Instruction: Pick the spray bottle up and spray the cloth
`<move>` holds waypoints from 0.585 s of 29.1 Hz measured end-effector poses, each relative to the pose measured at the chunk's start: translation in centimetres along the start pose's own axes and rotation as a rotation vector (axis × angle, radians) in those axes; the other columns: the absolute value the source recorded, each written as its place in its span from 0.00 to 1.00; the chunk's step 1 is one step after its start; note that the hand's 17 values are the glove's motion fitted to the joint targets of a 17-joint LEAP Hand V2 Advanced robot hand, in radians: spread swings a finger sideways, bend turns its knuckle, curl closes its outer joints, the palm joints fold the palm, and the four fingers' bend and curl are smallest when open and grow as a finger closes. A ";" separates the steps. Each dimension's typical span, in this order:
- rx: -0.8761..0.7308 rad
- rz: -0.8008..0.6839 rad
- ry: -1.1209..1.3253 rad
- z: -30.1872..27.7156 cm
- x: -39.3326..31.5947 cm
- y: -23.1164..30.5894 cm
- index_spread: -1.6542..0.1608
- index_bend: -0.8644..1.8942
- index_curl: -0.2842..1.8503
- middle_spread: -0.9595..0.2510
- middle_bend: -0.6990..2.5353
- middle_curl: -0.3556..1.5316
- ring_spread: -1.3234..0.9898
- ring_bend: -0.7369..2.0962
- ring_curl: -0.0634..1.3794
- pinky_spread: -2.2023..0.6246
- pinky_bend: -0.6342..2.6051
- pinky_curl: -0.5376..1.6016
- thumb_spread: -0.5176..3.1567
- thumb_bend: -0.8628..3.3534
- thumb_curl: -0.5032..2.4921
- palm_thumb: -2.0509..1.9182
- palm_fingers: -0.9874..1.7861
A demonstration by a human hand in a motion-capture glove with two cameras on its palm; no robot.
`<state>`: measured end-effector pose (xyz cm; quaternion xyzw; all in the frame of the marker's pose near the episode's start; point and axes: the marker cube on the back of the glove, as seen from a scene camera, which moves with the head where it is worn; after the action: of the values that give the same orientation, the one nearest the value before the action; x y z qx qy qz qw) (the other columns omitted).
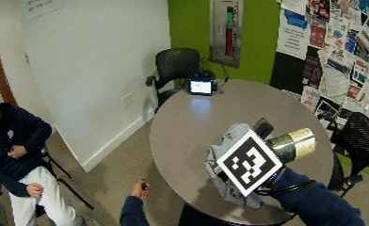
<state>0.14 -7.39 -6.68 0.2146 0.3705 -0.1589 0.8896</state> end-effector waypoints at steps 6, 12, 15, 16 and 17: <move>0.004 -0.006 -0.010 -0.2 0.0 0.0 0.76 0.43 0.41 0.66 0.41 0.45 0.47 0.48 0.34 0.67 0.32 0.43 0.35 0.20 0.42 0.75 0.86; -0.006 0.061 -0.167 -1.3 0.8 0.3 0.76 0.43 0.41 0.66 0.41 0.45 0.47 0.48 0.35 0.67 0.32 0.43 0.34 0.20 0.42 0.75 0.86; 0.032 0.119 -0.290 -2.3 2.1 0.1 0.76 0.43 0.41 0.66 0.41 0.45 0.47 0.48 0.34 0.67 0.32 0.43 0.34 0.20 0.42 0.75 0.86; 0.062 0.148 -0.366 -2.8 2.7 0.0 0.76 0.43 0.41 0.66 0.41 0.45 0.47 0.48 0.34 0.67 0.32 0.43 0.34 0.20 0.42 0.74 0.86; 0.094 0.175 -0.444 -3.5 3.3 -0.1 0.76 0.43 0.41 0.66 0.41 0.45 0.47 0.48 0.34 0.67 0.32 0.43 0.34 0.20 0.42 0.74 0.86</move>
<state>0.29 -6.11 -11.32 0.2467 0.1379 -0.1415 0.9487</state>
